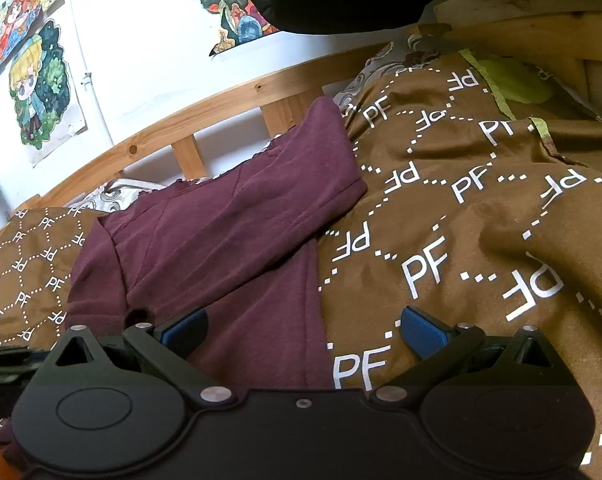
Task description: Fold small clothes
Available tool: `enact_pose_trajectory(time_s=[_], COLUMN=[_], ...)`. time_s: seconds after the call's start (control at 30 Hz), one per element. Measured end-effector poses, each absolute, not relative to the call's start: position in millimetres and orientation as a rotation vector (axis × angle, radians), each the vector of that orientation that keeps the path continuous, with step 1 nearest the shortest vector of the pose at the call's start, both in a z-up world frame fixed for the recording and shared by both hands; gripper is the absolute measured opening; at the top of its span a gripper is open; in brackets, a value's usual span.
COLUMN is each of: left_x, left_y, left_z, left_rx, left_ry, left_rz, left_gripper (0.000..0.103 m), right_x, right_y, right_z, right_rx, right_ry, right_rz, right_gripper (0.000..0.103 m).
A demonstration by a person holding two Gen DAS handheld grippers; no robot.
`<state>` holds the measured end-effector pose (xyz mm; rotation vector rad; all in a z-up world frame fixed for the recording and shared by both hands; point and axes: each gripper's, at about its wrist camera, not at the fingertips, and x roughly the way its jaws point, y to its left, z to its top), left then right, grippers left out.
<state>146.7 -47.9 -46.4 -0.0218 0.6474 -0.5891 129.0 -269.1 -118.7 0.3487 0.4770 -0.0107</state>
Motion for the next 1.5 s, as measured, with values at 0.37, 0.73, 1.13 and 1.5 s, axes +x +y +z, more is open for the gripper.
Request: enact_pose_trajectory(time_s=[0.37, 0.73, 1.13, 1.5], left_x=[164.1, 255.9, 287.1, 268.6], left_y=[12.2, 83.7, 67.0, 60.9], left_z=[-37.7, -55.3, -80.4, -60.9], left_rx=[-0.055, -0.271, -0.144, -0.170], left_ry=[0.660, 0.710, 0.769, 0.669], left_rz=[-0.263, -0.019, 0.035, -0.078], left_gripper=[0.090, 0.090, 0.090, 0.093], right_x=[143.8, 172.6, 149.7, 157.4], right_y=[-231.9, -180.0, -191.1, -195.3], right_z=[-115.7, -126.9, -104.2, -118.7], right_rx=[0.307, 0.186, 0.129, 0.108], right_ry=[0.510, 0.618, 0.453, 0.532], right_rz=[0.204, 0.252, 0.162, 0.106], right_gripper=[0.088, 0.049, 0.006, 0.047])
